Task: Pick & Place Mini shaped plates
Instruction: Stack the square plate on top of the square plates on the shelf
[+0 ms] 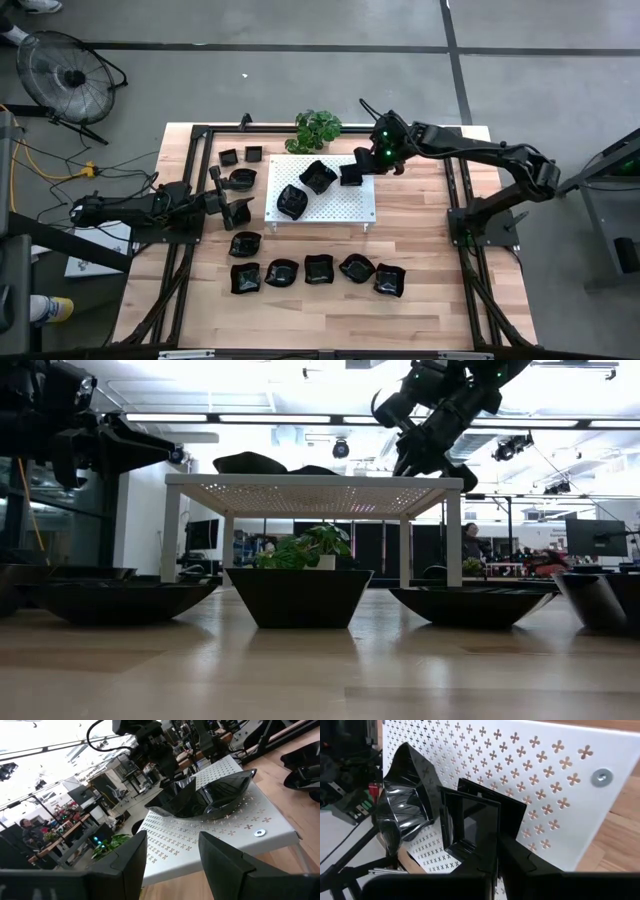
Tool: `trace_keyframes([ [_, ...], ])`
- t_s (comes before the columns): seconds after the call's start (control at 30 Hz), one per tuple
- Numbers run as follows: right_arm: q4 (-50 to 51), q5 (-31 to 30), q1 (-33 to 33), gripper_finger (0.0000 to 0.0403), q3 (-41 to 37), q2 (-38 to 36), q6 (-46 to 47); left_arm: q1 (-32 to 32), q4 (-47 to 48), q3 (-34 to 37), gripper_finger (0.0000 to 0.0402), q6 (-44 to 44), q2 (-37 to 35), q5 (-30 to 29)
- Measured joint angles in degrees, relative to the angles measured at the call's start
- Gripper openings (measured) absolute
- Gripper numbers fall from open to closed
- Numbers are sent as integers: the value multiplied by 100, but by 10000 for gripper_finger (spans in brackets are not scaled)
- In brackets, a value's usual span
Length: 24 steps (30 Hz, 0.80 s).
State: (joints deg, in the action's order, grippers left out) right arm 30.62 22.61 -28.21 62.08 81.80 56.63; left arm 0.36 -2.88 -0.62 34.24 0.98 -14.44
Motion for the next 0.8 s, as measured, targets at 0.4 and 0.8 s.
trace_keyframes([
  [0.4, 1, 50, 0, 62, 0, 0, -270, 0, -1, 0, 175, -1, 0, -4],
  [0.8, 19, 98, -2, 123, 0, -142, -617, 0, -2, 0, 175, 0, 1, -11],
])
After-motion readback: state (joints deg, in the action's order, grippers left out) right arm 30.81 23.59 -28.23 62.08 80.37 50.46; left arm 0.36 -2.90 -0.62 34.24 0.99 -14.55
